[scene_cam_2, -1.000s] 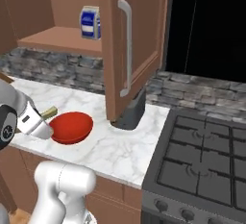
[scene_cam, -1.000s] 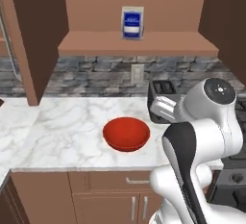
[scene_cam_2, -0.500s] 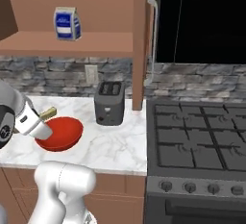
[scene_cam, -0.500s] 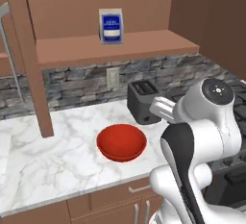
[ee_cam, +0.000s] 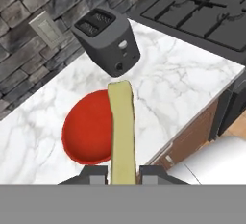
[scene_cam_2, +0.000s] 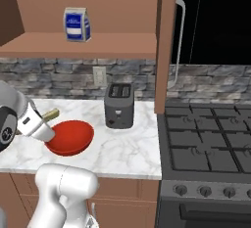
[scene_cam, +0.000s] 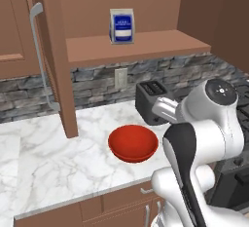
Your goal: Pick the egg and butter from the fridge and place them by the bowl for mixing.
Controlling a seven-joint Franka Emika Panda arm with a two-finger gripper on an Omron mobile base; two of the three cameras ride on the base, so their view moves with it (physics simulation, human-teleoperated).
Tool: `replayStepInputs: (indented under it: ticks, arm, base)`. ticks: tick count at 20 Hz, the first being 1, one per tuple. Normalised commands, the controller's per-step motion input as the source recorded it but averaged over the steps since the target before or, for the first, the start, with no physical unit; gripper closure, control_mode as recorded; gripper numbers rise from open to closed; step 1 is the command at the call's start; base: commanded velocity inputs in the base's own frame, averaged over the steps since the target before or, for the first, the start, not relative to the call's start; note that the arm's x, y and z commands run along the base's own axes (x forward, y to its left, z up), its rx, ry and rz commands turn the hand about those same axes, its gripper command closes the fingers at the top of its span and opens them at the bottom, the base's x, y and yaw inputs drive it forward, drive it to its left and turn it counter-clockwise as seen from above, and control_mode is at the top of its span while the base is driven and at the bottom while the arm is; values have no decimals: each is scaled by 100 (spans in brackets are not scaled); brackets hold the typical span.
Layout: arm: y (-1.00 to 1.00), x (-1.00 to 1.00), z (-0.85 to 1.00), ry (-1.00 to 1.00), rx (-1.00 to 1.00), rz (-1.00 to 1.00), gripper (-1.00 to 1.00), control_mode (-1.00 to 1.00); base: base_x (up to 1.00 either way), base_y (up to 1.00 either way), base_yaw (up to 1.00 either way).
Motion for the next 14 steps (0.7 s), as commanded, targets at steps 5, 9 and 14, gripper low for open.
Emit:
replayStepInputs:
  ticks: [5,9,14]
  arm:
    - [-72,3,-17,-1,0,18,100,-100]
    - [-65,7,-41,0,-1,11,100,-100]
    - [-45,12,-69,0,-9,-2,100,-100]
  base:
    - [0,0,0]
    - [0,0,0]
    - [0,0,0]
